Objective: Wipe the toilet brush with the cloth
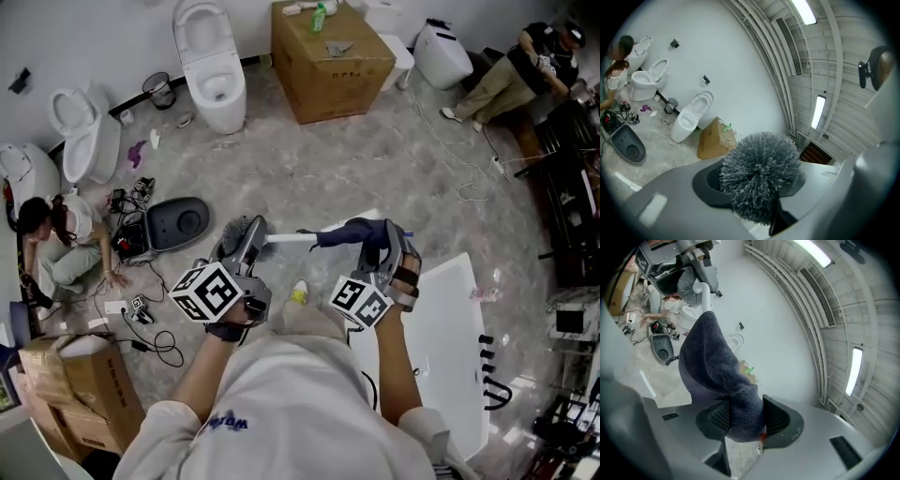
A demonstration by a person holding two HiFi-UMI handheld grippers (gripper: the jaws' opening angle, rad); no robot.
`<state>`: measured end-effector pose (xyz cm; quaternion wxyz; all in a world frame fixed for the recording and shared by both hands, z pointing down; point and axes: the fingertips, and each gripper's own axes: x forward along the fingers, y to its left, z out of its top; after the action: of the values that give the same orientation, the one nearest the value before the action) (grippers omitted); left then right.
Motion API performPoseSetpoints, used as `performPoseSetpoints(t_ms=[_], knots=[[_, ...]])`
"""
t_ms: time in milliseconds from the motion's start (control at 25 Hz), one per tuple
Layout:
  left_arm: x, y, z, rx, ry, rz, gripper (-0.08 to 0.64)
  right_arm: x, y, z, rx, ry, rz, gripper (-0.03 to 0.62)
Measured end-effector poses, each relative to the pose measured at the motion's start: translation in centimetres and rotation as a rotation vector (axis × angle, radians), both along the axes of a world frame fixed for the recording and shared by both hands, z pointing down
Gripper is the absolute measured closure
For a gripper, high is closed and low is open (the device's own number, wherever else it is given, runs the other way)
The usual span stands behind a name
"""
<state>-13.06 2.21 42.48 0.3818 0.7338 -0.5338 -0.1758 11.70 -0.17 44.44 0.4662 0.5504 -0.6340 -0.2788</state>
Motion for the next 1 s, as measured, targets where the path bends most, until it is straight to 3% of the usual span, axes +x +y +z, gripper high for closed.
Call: performPoseSetpoints(t_ms=[280, 480, 1000], knots=[[5.4, -8.8, -1.0, 0.005, -0.056, -0.003, 0.364, 4.9, -8.9, 0.3, -0.004, -0.070, 0.000, 0.425], [6.2, -12.2, -0.8, -0.010, -0.078, -0.021, 0.364, 4.5, -12.8, 1.2, -0.025, -0.094, -0.035, 0.426], [-2.0, -19.8, 0.1, -0.012, -0.056, -0.122, 0.364, -4.9, -21.3, 1.7, -0.055, -0.071, -0.146, 0.431]])
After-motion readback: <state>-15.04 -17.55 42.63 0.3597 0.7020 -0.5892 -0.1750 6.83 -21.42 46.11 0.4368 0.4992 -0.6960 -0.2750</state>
